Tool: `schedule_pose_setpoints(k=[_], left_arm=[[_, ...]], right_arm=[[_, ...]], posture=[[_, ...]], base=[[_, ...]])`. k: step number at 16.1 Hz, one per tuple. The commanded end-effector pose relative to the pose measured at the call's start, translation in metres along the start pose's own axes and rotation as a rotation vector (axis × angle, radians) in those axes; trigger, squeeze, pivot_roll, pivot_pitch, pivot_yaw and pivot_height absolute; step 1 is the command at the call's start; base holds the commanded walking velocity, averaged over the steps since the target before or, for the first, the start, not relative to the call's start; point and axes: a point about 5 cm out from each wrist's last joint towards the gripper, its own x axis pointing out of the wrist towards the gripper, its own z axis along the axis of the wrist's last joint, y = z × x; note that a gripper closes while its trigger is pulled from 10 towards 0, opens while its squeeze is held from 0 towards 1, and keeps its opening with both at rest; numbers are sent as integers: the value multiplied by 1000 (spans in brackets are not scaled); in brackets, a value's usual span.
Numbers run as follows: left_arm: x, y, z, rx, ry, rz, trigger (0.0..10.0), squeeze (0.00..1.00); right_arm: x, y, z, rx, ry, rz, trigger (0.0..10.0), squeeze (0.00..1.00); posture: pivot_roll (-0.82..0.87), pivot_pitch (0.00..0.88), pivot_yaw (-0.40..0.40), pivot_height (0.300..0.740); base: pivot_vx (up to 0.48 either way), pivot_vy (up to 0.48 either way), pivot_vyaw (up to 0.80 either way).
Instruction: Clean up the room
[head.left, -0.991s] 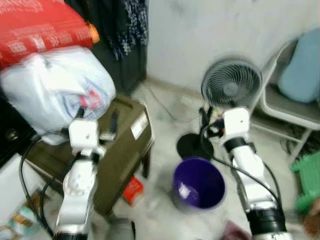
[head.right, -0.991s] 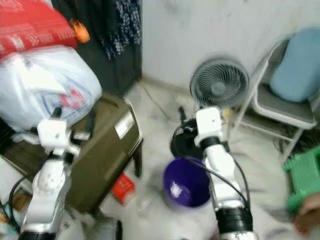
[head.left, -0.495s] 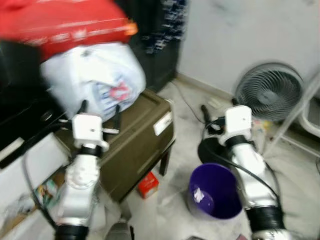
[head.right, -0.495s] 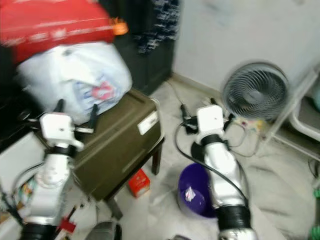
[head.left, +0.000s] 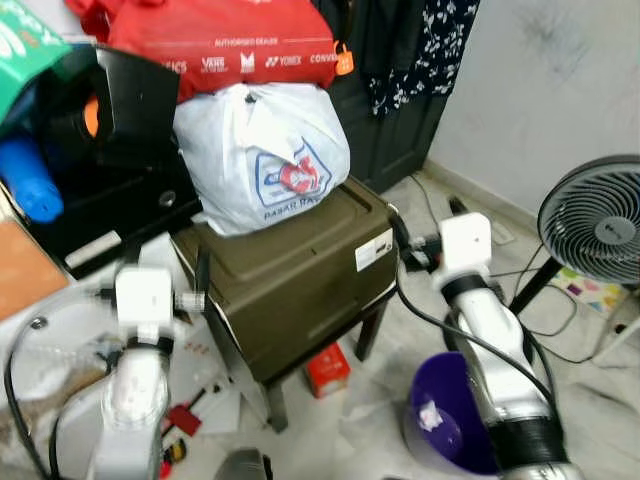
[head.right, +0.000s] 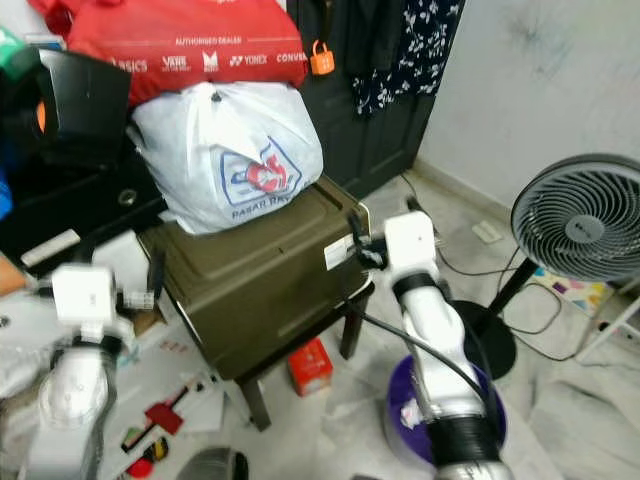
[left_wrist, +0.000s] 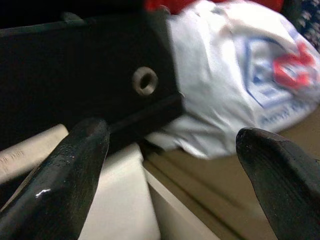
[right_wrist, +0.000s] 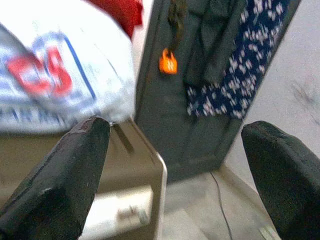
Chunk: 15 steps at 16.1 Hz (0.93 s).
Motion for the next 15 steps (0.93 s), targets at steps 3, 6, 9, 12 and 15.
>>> schedule_pose_setpoints(k=[3, 6, 9, 12, 15], left_arm=[[-6, 10, 0, 30, 26, 50, 10000, 0], [-3, 14, -1, 37, 39, 76, 10000, 0], [-2, 8, 3, 15, 40, 51, 10000, 0], [1, 5, 8, 24, 21, 41, 10000, 0], [2, 2, 10, 28, 10, 45, 10000, 0]], right_arm=[[-3, 0, 2, -1, -11, -10, 10000, 0], [-2, 4, 4, -7, -14, -2, 10000, 0], [-3, 5, 4, 0, -11, -6, 10000, 0], [-2, 6, 5, 3, -11, -5, 10000, 0], [-3, 5, 5, -3, -11, 3, 10000, 0]], posture=[[-23, 0, -31, 740], [-28, 0, -20, 740], [-25, 0, -13, 740], [-26, 0, -15, 740], [-30, 0, -16, 740]], base=[[0, 0, 0], [0, 0, 267], [0, 0, 800], [0, 0, 800], [0, 0, 800]])
